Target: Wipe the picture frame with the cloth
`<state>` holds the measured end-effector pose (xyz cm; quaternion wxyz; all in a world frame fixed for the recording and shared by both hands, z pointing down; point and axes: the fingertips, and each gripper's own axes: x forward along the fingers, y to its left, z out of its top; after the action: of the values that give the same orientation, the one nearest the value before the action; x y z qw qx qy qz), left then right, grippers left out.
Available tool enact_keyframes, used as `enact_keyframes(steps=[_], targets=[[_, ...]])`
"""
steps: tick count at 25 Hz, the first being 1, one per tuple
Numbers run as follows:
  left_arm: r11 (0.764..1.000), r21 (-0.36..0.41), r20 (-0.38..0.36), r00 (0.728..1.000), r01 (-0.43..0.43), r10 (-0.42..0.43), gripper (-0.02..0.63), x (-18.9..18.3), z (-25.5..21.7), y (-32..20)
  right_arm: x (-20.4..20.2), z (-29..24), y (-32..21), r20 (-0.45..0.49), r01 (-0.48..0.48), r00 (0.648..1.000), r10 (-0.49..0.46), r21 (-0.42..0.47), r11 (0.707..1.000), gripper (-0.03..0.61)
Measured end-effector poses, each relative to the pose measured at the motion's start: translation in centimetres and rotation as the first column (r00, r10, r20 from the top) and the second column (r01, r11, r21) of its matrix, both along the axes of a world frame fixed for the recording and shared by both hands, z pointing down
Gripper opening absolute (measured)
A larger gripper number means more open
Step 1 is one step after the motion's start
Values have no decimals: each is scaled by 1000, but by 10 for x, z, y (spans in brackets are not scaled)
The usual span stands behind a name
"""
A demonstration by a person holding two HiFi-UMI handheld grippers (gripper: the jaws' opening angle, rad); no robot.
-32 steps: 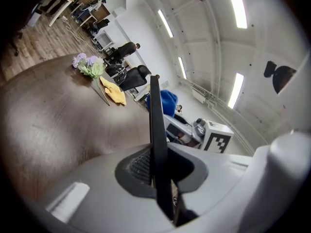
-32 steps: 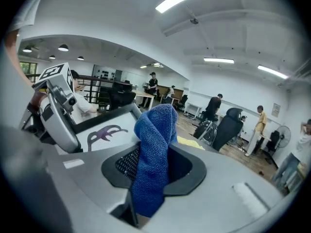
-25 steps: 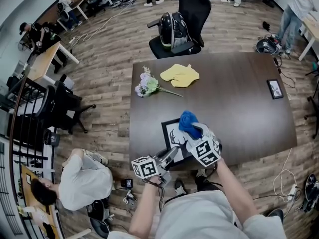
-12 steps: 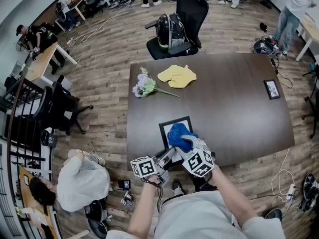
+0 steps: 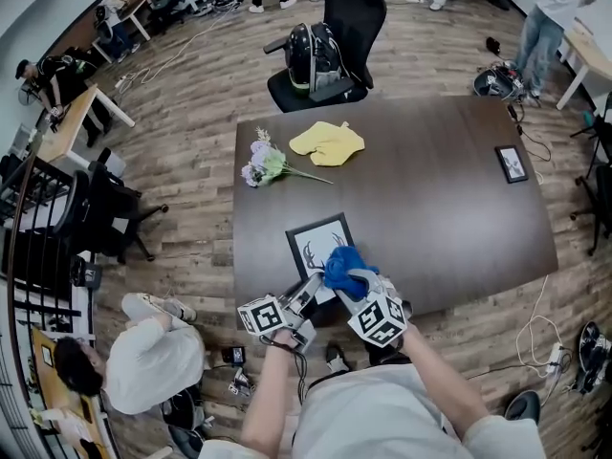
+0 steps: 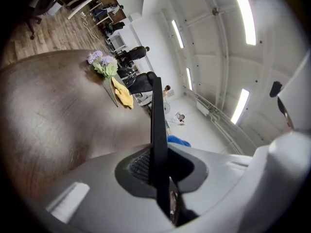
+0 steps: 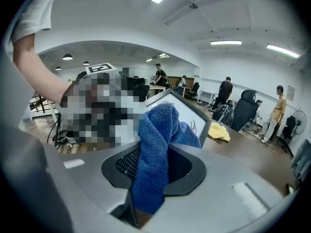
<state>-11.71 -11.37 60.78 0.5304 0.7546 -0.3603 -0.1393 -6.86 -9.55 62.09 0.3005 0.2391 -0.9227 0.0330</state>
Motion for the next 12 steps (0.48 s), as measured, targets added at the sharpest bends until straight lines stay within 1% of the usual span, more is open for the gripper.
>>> enact_keyframes(steps=[4,7,10,12], targets=[[1000,-11,9,1000,-29,29,84,6,7,-6,-5,4,15,4,11,1000,-11,-26,1000,108],[997,-37,6,998,-65,65,84,18,21,-9,-6,7,25,22,22,1000,-21,-71,997,109],[995,-74,-33,997,-72,70,84,30,37,-15,-6,10,42,49,48,998,-42,-133,990,109],[994,-78,-59,995,-81,77,84,39,43,-21,0,13,52,50,46,998,-39,-147,988,109]])
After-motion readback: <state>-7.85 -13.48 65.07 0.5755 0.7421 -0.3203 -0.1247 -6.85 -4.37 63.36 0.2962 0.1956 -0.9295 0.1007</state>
